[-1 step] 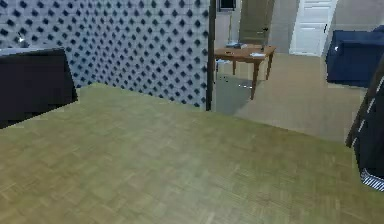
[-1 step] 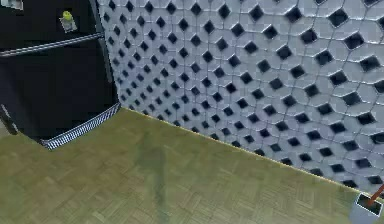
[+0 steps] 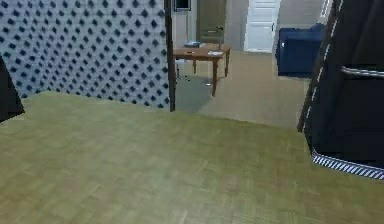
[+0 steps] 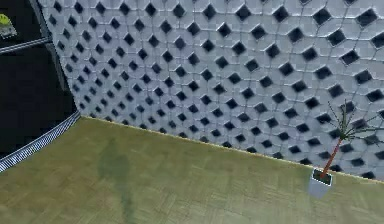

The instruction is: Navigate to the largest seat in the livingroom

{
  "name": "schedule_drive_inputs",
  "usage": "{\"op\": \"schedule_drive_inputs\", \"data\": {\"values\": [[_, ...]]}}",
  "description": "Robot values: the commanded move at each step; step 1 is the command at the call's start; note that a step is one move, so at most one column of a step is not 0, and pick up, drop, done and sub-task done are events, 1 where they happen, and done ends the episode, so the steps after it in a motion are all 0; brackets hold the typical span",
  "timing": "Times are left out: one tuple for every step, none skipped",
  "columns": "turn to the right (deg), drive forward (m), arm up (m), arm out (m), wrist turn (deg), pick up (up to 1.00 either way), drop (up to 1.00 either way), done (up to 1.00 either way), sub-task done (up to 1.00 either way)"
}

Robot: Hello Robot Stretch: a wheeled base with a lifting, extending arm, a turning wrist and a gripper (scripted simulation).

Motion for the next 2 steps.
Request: {"op": "schedule_drive_inputs", "data": {"values": [[0.0, 1.00, 0.00, 0.00, 0.0, 0.00, 0.00, 0.00, 0.00], [0.0, 1.00, 0.00, 0.00, 0.0, 0.00, 0.00, 0.00, 0.00]]}}
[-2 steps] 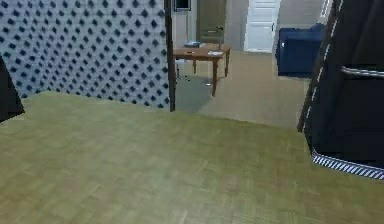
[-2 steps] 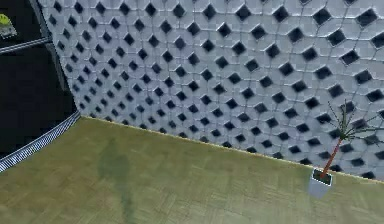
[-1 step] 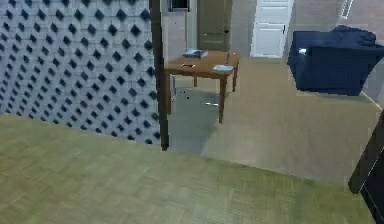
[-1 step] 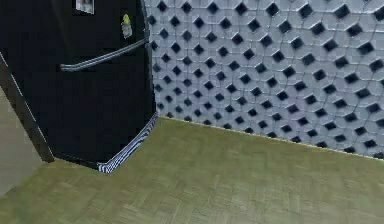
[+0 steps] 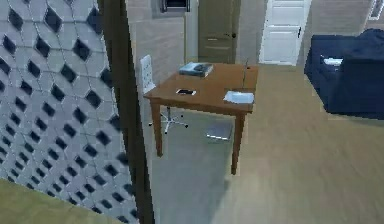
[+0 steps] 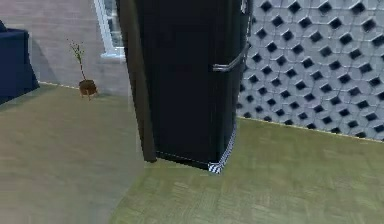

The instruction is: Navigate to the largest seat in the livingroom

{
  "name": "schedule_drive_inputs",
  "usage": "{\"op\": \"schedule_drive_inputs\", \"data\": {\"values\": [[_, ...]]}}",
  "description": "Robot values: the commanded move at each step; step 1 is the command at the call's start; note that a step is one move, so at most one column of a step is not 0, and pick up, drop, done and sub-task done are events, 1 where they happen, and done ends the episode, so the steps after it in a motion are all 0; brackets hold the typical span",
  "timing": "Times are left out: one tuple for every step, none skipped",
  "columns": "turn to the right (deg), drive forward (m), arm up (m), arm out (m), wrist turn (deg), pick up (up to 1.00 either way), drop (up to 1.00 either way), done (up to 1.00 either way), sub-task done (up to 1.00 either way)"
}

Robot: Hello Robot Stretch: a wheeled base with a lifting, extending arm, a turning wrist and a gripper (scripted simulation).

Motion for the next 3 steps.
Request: {"op": "schedule_drive_inputs", "data": {"values": [[3.0, 0.00, 0.00, 0.00, 0.0, 0.00, 0.00, 0.00, 0.00], [33.0, 0.00, 0.00, 0.00, 0.0, 0.00, 0.00, 0.00, 0.00], [0.0, 0.45, 0.00, 0.00, 0.0, 0.00, 0.00, 0.00, 0.00]]}}
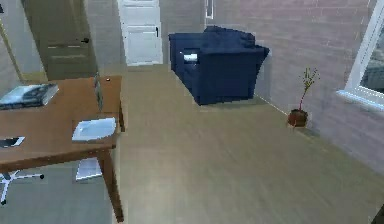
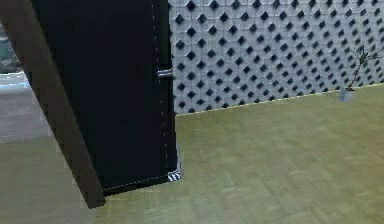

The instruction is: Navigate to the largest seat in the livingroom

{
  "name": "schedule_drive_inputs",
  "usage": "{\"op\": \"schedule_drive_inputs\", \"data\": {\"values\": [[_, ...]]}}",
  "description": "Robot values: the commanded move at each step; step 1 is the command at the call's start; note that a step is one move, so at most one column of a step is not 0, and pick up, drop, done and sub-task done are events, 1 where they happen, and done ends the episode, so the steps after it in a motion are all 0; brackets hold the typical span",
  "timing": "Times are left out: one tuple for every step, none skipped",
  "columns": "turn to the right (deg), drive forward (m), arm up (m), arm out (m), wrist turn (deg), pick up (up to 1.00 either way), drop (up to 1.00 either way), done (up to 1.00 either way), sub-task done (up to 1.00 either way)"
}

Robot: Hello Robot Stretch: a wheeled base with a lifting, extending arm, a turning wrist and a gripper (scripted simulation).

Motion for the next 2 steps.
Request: {"op": "schedule_drive_inputs", "data": {"values": [[-27.0, 0.00, 0.00, 0.00, 0.0, 0.00, 0.00, 0.00, 0.00], [0.0, 0.50, 0.00, 0.00, 0.0, 0.00, 0.00, 0.00, 0.00]]}}
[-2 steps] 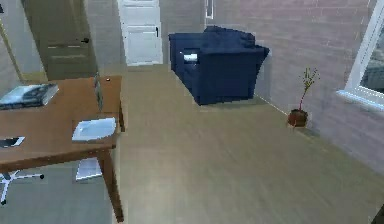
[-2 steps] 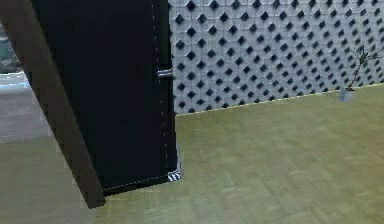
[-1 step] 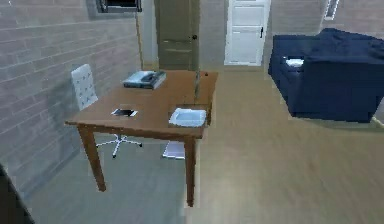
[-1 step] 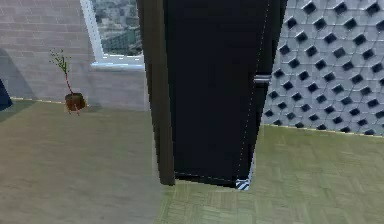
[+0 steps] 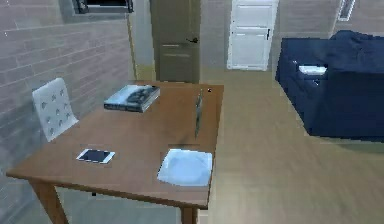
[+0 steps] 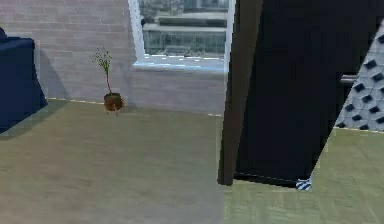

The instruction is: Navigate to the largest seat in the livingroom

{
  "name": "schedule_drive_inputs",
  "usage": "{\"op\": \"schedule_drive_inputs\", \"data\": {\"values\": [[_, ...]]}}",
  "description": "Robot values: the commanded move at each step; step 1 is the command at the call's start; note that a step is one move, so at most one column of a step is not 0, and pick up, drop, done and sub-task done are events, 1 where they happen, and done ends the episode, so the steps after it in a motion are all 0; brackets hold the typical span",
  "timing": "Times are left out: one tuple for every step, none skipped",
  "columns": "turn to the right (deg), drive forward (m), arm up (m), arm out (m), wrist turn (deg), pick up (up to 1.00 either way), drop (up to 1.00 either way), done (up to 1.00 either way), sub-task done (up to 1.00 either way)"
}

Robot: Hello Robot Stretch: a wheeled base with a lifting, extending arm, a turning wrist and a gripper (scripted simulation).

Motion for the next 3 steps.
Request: {"op": "schedule_drive_inputs", "data": {"values": [[-45.0, 0.00, 0.00, 0.00, 0.0, 0.00, 0.00, 0.00, 0.00], [-12.0, 0.00, 0.00, 0.00, 0.0, 0.00, 0.00, 0.00, 0.00], [0.0, 0.90, 0.00, 0.00, 0.0, 0.00, 0.00, 0.00, 0.00]]}}
